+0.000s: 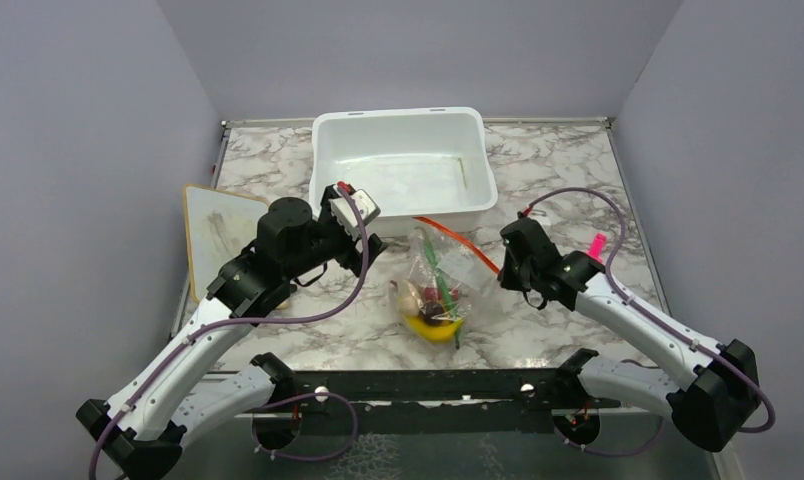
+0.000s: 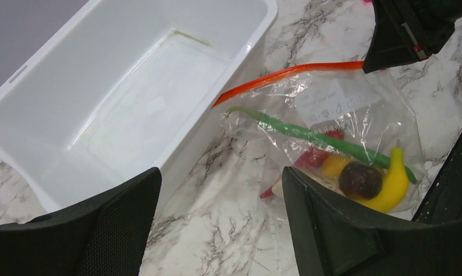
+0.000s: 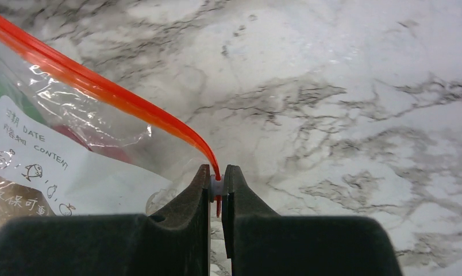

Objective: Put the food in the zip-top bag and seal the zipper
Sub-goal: Place the zipper food storage bag at the center of the board.

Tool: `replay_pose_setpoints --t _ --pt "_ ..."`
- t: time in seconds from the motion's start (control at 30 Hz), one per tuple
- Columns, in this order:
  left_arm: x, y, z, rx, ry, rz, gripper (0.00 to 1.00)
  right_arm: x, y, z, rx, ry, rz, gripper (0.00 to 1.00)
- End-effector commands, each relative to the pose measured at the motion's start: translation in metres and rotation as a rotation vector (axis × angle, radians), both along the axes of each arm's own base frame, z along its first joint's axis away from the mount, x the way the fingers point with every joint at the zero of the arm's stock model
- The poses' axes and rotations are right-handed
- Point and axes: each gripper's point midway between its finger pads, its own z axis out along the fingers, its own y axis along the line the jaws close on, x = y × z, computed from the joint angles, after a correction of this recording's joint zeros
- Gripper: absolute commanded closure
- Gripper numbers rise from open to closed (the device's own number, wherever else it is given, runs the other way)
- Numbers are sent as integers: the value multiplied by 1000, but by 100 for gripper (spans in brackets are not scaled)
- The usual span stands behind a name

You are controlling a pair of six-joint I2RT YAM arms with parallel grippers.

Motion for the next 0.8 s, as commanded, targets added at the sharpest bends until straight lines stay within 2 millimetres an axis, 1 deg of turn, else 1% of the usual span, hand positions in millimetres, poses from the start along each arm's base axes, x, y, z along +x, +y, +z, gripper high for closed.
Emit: replay_pose_setpoints --t 0.0,0.07,0.2,0.3,0.43,0.47,0.5,0.53,0.57,0.63,0.7,0.77 --pt "1 2 20 -28 -52 14 20 0 -30 -2 -9 -2 -163 99" --pt "1 4 17 -18 -49 20 20 -1 -35 -3 -10 -1 -206 99" --pt "2 11 11 -10 -46 54 20 -19 -51 -13 -21 71 -349 99" --pt "3 16 0 8 -32 80 19 -34 -56 -21 27 99 -419 99" --pt "3 16 -11 21 -12 82 18 -43 -62 -23 79 94 -507 98" --pt "4 16 -12 24 -8 86 17 -44 -65 -22 85 91 -531 95" --pt "5 16 -13 26 -5 92 14 -44 -66 -18 96 81 -553 89" --pt "7 16 -14 27 -4 96 4 -43 -67 -14 96 69 -561 81" --pt "8 16 -15 28 -1 100 1 -39 -68 -7 101 48 -567 74" --pt "10 14 -15 25 11 108 1 -32 -69 8 107 3 -553 58" --pt "14 15 -14 5 23 140 1 -23 -67 26 103 -41 -523 37" --pt "18 16 -11 -30 45 188 1 -15 -69 44 88 -84 -509 24"
